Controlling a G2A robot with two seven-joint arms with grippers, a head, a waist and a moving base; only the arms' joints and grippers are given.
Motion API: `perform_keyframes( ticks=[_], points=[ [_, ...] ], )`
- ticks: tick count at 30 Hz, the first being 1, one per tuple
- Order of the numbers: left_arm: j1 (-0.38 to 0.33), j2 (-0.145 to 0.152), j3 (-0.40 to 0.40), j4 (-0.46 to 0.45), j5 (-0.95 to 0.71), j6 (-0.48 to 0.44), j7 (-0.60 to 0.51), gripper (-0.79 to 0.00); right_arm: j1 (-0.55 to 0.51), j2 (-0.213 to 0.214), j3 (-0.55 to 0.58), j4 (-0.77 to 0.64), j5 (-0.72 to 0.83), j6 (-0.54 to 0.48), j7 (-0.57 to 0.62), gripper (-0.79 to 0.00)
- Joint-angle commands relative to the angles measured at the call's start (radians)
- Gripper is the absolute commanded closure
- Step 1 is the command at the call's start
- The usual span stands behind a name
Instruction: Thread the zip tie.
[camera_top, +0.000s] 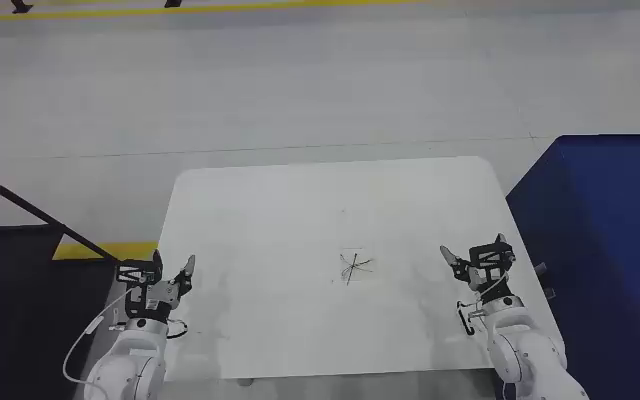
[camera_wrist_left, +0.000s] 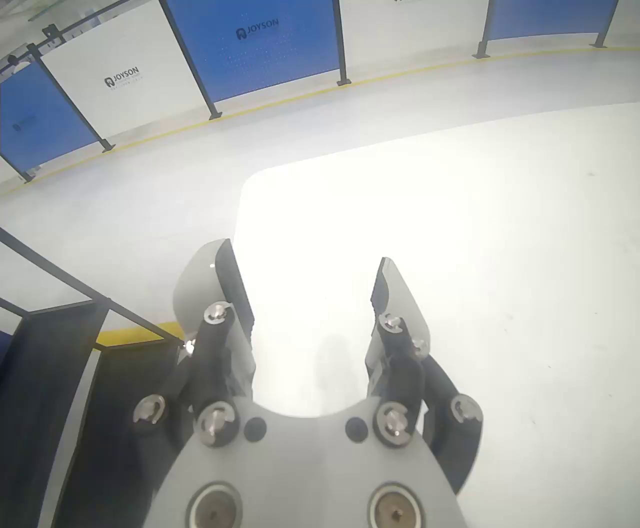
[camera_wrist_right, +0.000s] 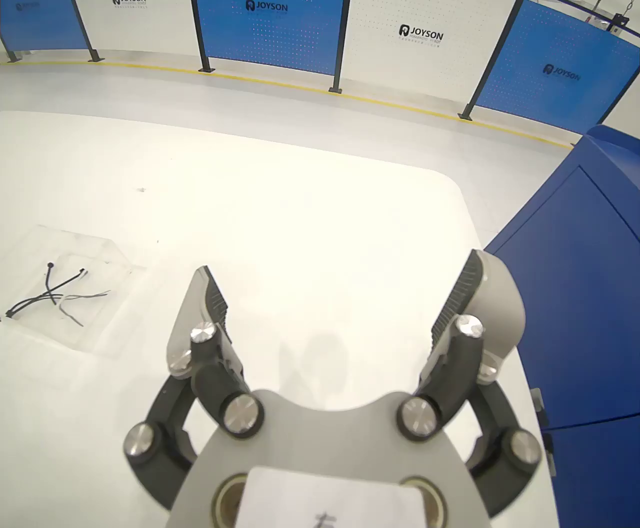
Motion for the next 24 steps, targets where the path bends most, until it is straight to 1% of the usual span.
perform_keyframes(
  ticks=[1, 8, 9, 10, 12, 13, 14, 16, 19, 21, 23, 24],
  points=[
    [0.0, 0.0, 0.0, 0.0, 0.0, 0.0, 0.0, -0.498, 0.0, 0.0, 0.0, 0.0, 0.0, 0.0, 0.0, -0.785],
    [0.0, 0.0, 0.0, 0.0, 0.0, 0.0, 0.0, -0.501, 0.0, 0.0, 0.0, 0.0, 0.0, 0.0, 0.0, -0.784],
    [0.0, 0.0, 0.0, 0.0, 0.0, 0.0, 0.0, -0.785, 0.005, 0.0, 0.007, -0.003, 0.011, 0.003, -0.005, -0.785],
    [0.0, 0.0, 0.0, 0.0, 0.0, 0.0, 0.0, -0.785, 0.016, 0.0, 0.025, -0.006, 0.015, 0.014, -0.004, -0.785],
    [0.0, 0.0, 0.0, 0.0, 0.0, 0.0, 0.0, -0.785, 0.049, 0.003, 0.054, -0.043, -0.087, 0.09, 0.003, -0.785],
    [0.0, 0.0, 0.0, 0.0, 0.0, 0.0, 0.0, -0.785, 0.07, 0.004, 0.054, -0.071, -0.106, 0.079, 0.007, -0.785],
    [0.0, 0.0, 0.0, 0.0, 0.0, 0.0, 0.0, -0.785, 0.095, 0.007, 0.061, -0.092, -0.117, 0.046, 0.028, -0.785],
    [0.0, 0.0, 0.0, 0.0, 0.0, 0.0, 0.0, -0.785, 0.173, 0.017, 0.064, -0.129, -0.126, -0.117, 0.102, -0.785],
    [0.0, 0.0, 0.0, 0.0, 0.0, 0.0, 0.0, -0.785, 0.33, 0.037, 0.04, -0.132, -0.126, -0.442, 0.195, -0.785],
    [0.0, 0.0, 0.0, 0.0, 0.0, 0.0, 0.0, -0.785, 0.446, 0.047, 0.0, -0.087, -0.098, -0.655, 0.23, -0.785],
    [0.0, 0.0, 0.0, 0.0, 0.0, 0.0, 0.0, -0.785, 0.561, 0.052, -0.052, -0.026, -0.057, -0.825, 0.263, -0.785],
    [0.0, 0.0, 0.0, 0.0, 0.0, 0.0, 0.0, -0.785, 0.609, 0.053, -0.077, 0.016, -0.019, -0.891, 0.282, -0.785]
  ],
)
